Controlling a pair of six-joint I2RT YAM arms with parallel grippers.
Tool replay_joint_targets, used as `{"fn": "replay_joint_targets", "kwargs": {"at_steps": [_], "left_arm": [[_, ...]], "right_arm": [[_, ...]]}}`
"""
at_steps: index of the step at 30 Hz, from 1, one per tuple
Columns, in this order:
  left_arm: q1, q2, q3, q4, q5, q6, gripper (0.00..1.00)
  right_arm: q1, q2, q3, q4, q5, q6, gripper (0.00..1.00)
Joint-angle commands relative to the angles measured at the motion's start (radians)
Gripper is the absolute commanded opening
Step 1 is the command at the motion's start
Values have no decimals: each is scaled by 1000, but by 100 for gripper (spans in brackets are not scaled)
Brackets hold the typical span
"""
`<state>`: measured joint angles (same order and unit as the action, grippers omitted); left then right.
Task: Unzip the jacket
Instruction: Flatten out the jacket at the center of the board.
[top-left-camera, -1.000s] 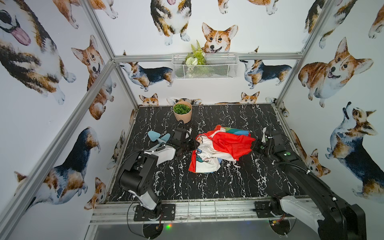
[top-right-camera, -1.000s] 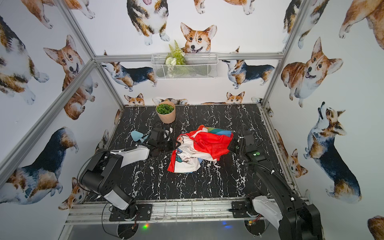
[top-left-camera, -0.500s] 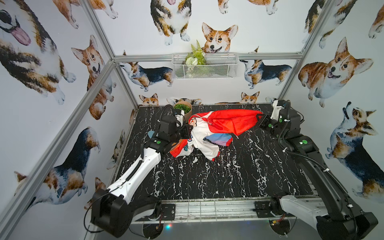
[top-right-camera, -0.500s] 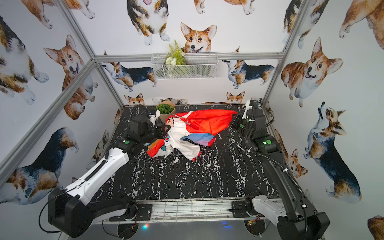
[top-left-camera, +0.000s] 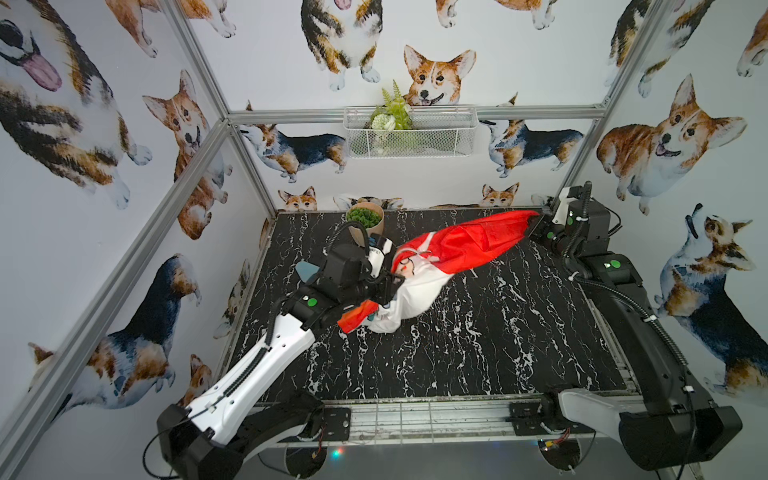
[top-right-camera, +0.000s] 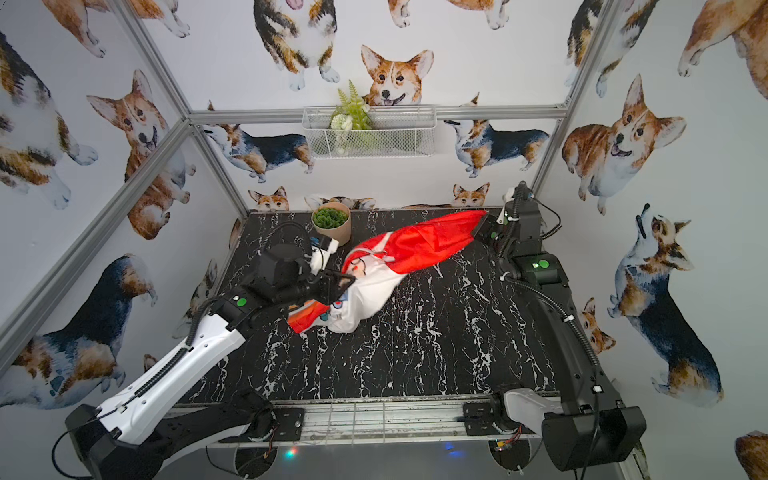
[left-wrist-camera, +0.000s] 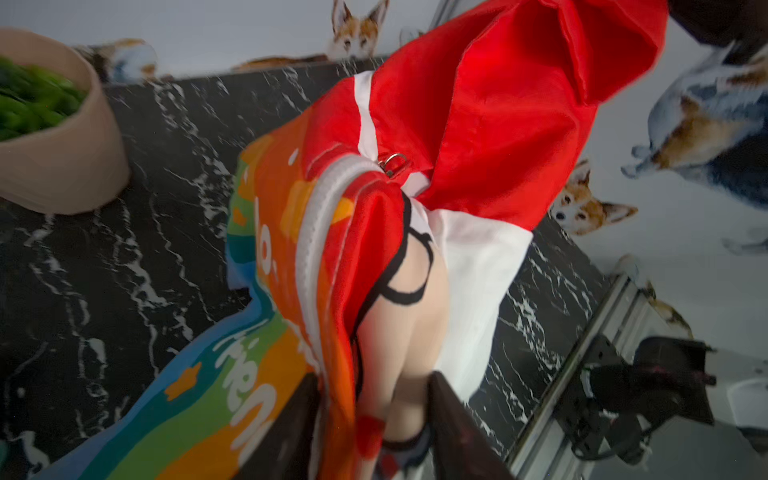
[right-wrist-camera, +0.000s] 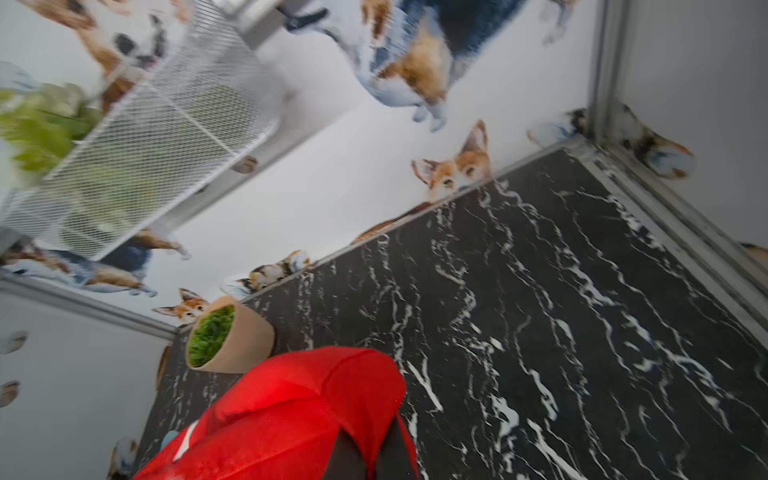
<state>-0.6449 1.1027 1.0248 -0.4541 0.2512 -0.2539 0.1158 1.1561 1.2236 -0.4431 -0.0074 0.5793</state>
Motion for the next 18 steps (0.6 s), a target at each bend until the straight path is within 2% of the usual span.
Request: {"fn": "replay_joint_targets", "kwargs": {"at_steps": [1,3,6,11,18], "left_arm": [[-34,22,-37,43,-32,6,85],[-32,12,-38,70,-75,1,93],[-1,28,-32,97,-136,-15,96],[125,207,10,125,-142,-91,88],[139,548,177,180,-118,-146,80]], "right_arm": [[-70,4,-124,0,-63,63,0],[-74,9,-176,6,-72,56,0],[-74,12,-242,24,-84,57,0],[-72,10,-363,73,-102,96,0],[-44,1,-481,140,-183,89,0]]}}
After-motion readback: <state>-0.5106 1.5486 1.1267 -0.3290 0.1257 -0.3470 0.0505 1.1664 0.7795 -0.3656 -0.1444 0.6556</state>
